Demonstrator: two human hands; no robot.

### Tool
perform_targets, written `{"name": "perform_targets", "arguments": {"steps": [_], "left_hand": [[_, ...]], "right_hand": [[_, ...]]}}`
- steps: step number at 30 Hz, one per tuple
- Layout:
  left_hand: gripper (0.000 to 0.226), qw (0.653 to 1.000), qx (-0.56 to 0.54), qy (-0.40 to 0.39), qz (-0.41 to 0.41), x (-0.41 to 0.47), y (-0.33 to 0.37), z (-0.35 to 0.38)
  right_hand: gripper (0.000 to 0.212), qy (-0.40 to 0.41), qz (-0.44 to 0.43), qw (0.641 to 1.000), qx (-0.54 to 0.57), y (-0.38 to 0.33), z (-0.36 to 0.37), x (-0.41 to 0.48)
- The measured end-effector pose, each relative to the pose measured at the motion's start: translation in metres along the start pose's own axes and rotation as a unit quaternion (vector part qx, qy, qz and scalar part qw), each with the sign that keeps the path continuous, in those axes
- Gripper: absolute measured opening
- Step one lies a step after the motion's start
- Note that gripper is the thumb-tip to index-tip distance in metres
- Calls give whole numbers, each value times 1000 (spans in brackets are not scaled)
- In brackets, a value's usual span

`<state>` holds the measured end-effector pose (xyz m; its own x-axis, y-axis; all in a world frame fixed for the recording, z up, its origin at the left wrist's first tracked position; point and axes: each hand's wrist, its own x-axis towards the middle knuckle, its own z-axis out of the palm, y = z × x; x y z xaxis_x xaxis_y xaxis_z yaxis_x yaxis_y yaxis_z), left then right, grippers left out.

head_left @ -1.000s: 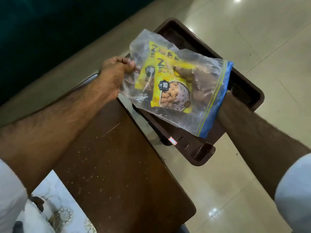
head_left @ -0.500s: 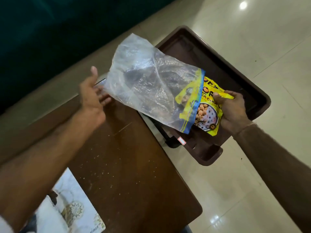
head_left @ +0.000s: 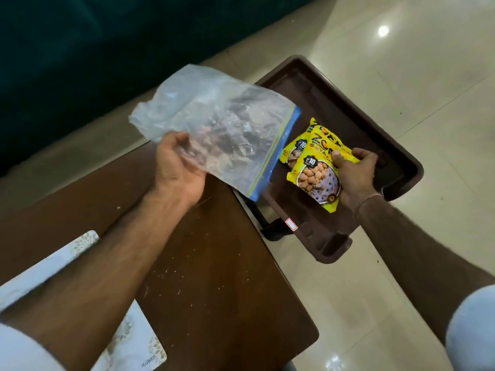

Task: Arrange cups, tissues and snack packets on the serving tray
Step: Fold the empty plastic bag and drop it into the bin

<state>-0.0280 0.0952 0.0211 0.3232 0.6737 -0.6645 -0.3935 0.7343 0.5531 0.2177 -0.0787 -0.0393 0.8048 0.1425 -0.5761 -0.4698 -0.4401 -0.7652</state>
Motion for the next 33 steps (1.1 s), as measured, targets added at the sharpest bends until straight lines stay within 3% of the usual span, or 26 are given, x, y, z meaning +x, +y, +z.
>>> {"name": "perform_targets", "arguments": {"steps": [3,5,8,10,11,14,16,21,25,27,29,31,33], "left_hand": [[33,998,-55,-41,8,-2,24,-10],[42,996,-50,-71,9,-5,36,-14],[32,995,-48,-93,-2,-11,52,-17],[33,994,-33,-99,-9,-14,61,-16],[36,995,-11,-97,-10,-17,67,-15],[37,993,72,-94,-17,-30,88,-12],[33,990,109,-89,-12,-42,110,-11],[18,987,126,-83,54,-82,187,-19],[19,966,183,-92,157,-129,265,-27],[19,949,227,-103,191,-159,309,-30],[19,940,247,-97,215,-188,349,-34],[17,923,283,-80,249,-223,389,-40],[8,899,319,-44,295,-255,425,-46]], "right_hand": [[57,43,-30,994,-96,-5,3,-3],[61,106,-84,972,-192,-19,8,-11],[57,107,-219,949,-200,-50,24,-35],[50,50,-290,934,-203,-76,37,-48],[47,-16,-303,935,-182,-92,46,-55],[39,-298,-187,933,-73,-138,75,-85],[38,-396,-116,909,-64,-159,92,-110],[85,-442,-145,884,-54,-195,119,-176],[97,-496,-42,865,-60,-236,132,-243],[100,-533,-40,840,-96,-256,138,-283],[98,-532,-93,835,-107,-274,144,-321],[98,-506,-209,828,-118,-291,149,-367],[91,-497,-331,790,-141,-310,151,-415]]}}
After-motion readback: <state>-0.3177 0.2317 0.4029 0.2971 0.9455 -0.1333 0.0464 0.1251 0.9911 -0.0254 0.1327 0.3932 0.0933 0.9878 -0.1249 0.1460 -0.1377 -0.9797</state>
